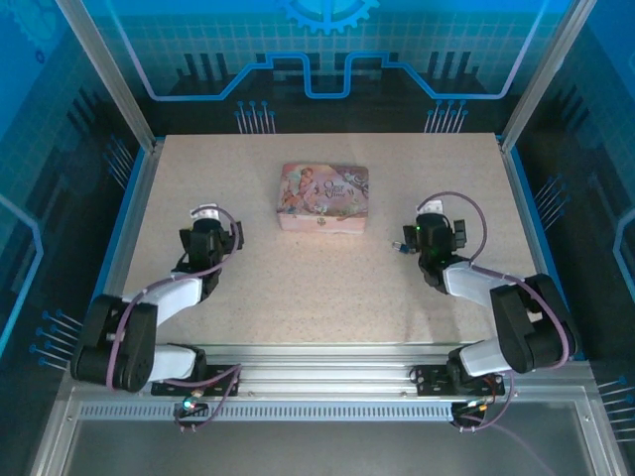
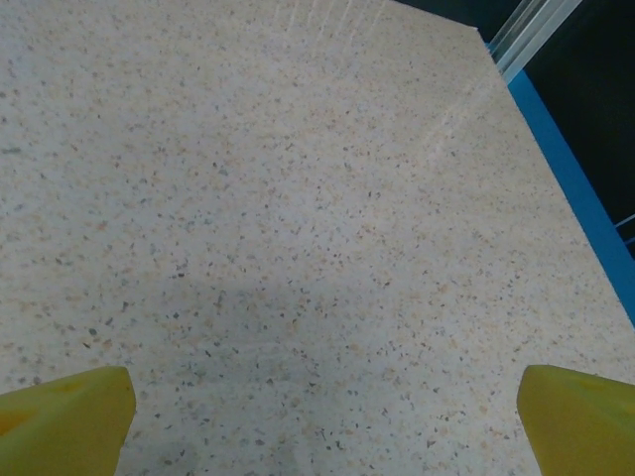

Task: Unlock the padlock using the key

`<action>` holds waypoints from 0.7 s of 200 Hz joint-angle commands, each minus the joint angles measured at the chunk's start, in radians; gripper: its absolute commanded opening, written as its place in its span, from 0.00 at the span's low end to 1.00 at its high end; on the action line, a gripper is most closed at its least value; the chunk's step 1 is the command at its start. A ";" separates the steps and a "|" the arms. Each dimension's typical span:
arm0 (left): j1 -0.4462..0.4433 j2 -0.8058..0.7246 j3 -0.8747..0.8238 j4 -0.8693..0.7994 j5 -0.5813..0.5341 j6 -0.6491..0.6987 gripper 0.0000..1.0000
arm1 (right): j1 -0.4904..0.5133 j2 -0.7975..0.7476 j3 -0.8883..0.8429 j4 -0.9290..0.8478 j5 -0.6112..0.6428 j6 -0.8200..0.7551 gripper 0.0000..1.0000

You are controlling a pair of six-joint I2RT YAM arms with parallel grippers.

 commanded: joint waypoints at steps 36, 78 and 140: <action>0.052 0.170 -0.050 0.419 0.119 0.054 0.99 | -0.110 0.028 -0.074 0.301 -0.294 -0.001 1.00; 0.052 0.208 -0.072 0.489 0.124 0.061 0.99 | -0.171 0.076 -0.107 0.391 -0.431 0.015 1.00; 0.049 0.212 -0.076 0.503 0.121 0.066 0.99 | -0.181 0.075 -0.098 0.368 -0.455 0.019 1.00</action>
